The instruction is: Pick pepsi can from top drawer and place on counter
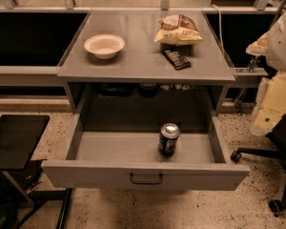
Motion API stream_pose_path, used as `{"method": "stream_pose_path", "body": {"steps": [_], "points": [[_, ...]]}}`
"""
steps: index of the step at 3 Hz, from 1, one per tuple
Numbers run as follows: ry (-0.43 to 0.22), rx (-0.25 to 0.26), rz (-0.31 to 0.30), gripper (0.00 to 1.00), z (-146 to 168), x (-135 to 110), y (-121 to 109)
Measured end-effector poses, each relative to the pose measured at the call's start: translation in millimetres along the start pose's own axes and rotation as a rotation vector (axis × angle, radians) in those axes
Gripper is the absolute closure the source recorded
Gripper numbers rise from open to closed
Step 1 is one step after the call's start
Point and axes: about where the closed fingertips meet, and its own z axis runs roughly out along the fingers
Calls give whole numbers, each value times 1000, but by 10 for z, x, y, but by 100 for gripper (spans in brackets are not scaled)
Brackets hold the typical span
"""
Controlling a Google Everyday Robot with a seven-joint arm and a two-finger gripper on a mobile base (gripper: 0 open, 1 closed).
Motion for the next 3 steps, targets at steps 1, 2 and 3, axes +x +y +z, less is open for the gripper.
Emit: {"method": "stream_pose_path", "body": {"steps": [1,2,3], "points": [[0,0,0,0,0,0,0],[-71,-14,-42,0,-4,-102,5],[-280,-126,-241,0,140,-715,93]]}}
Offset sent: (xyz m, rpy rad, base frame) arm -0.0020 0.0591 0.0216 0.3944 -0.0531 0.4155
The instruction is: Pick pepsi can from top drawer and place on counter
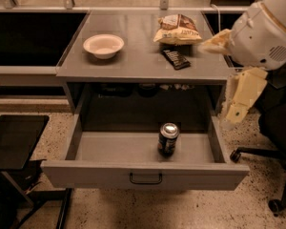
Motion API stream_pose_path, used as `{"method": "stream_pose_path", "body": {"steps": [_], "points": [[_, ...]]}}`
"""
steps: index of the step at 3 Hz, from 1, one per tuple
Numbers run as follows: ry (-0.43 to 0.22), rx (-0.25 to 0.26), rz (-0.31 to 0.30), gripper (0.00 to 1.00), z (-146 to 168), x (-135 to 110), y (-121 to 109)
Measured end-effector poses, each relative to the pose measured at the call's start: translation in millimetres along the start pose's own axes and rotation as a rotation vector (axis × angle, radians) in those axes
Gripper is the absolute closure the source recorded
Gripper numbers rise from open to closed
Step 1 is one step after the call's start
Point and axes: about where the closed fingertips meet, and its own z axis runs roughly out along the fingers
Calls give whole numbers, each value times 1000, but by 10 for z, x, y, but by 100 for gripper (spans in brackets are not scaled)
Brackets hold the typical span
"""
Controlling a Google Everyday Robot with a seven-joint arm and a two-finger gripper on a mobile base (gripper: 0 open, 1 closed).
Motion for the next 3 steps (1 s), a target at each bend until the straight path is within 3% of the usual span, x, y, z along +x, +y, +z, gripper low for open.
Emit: {"method": "stream_pose_path", "body": {"steps": [1,2,3], "points": [[-82,-17,-35,0,15,-209,36],[-77,-8,-36,0,32,-215,53],[25,17,-50,0,204,-137,146]]}}
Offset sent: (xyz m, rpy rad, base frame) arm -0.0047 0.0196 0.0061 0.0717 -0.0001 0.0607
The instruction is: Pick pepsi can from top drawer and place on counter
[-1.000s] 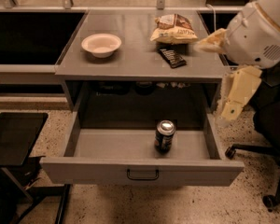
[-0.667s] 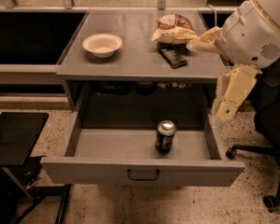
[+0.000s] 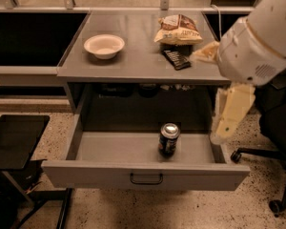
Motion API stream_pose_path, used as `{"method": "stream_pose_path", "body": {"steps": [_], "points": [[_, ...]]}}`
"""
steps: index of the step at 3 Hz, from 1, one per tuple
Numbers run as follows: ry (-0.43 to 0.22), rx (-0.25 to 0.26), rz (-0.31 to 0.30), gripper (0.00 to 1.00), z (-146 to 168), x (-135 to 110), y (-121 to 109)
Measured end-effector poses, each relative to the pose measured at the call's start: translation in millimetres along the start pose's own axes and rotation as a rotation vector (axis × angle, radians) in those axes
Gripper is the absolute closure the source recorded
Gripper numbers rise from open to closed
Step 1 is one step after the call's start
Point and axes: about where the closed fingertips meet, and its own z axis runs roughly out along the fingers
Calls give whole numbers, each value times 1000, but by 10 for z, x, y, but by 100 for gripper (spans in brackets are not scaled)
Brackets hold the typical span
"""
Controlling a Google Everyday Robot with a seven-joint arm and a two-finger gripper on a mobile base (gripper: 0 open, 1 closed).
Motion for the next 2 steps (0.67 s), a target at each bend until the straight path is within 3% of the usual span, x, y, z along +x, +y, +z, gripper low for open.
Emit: {"method": "stream_pose_path", "body": {"steps": [1,2], "points": [[153,2,-8,0,371,255,-48],[217,19,-17,0,343,412,-83]]}}
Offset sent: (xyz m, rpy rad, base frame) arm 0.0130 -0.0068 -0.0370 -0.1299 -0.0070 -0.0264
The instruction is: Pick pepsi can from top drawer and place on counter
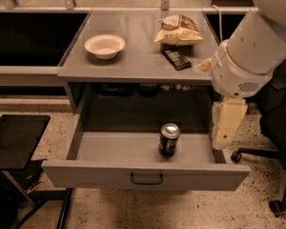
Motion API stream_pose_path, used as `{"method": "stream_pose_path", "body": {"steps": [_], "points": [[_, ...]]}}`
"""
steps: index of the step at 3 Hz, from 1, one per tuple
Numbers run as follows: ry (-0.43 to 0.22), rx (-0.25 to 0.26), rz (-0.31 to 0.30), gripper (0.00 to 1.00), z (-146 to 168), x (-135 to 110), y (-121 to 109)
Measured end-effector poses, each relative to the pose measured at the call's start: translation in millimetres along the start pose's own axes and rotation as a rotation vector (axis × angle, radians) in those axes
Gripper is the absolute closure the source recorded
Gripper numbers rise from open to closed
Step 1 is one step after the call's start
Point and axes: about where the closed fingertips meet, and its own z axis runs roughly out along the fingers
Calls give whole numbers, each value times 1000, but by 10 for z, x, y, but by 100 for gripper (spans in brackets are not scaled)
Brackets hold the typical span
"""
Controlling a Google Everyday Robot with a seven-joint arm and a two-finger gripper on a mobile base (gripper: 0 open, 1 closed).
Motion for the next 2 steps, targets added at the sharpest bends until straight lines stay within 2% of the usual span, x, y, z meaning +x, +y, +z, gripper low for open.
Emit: {"method": "stream_pose_path", "body": {"steps": [1,2], "points": [[0,0,0,0,0,1,-1],[-21,19,-23,0,37,87,-150]]}}
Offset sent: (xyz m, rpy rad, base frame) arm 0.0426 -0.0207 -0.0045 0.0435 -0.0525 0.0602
